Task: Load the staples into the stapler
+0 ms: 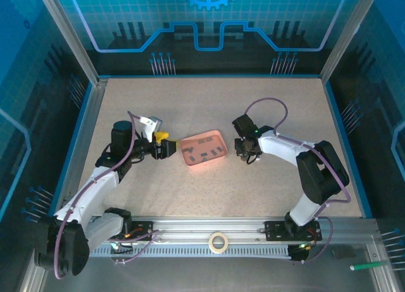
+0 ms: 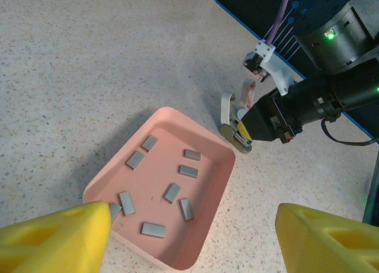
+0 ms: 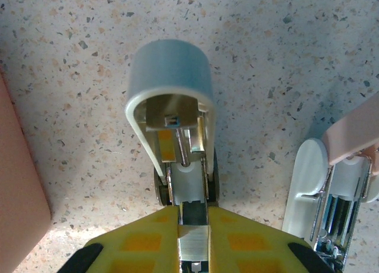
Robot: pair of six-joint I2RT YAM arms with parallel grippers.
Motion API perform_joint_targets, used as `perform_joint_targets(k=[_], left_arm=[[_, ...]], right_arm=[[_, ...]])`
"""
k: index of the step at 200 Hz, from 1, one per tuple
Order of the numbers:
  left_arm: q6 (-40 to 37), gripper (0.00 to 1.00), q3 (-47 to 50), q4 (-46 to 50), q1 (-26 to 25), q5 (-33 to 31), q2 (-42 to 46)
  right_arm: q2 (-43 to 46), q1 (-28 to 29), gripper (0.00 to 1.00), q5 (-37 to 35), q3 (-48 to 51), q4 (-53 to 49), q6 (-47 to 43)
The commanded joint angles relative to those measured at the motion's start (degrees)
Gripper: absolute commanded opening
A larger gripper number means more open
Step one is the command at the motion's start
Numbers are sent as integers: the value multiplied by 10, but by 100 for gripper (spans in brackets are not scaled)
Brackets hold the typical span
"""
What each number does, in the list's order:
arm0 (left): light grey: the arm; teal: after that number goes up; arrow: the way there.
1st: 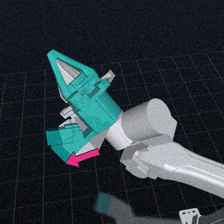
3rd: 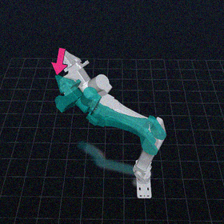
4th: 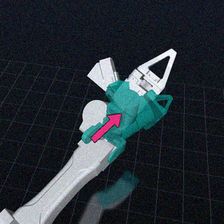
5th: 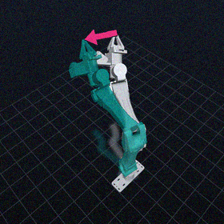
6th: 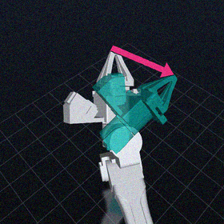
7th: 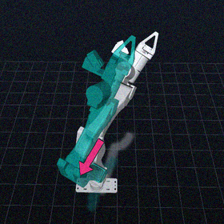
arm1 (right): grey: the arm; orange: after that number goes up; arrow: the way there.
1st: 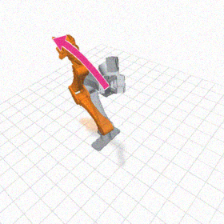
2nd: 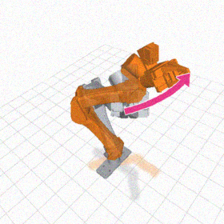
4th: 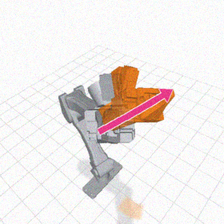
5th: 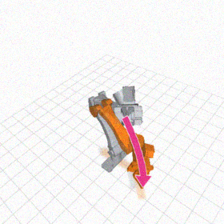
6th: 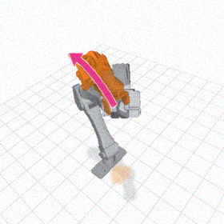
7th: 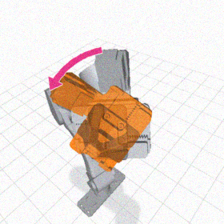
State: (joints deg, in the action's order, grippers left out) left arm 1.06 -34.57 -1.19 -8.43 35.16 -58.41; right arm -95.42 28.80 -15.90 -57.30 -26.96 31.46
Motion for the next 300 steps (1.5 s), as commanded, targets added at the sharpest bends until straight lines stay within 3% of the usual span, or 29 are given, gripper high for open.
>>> perform_joint_targets(k=[1,136,161,196,231,268,300], left_arm=[[-15,75,5,3,-2,-3,6],[-13,75,3,2,-2,-3,7],[-12,75,4,2,-1,-3,7],[-12,75,4,1,-2,-4,7],[-6,75,3,1,-2,-10,5],[4,75,-4,8,-3,-21,-4],[27,75,-23,35,-2,-50,-26]], right_arm=[[-4,-4,17,-8,8,-3,6],[12,7,17,-24,23,-8,8],[18,7,20,-18,21,-5,6],[53,13,33,-21,4,-22,0],[106,19,35,-24,-16,-47,-15],[143,24,37,40,-29,-51,-37],[112,49,40,92,-72,-64,-64]])
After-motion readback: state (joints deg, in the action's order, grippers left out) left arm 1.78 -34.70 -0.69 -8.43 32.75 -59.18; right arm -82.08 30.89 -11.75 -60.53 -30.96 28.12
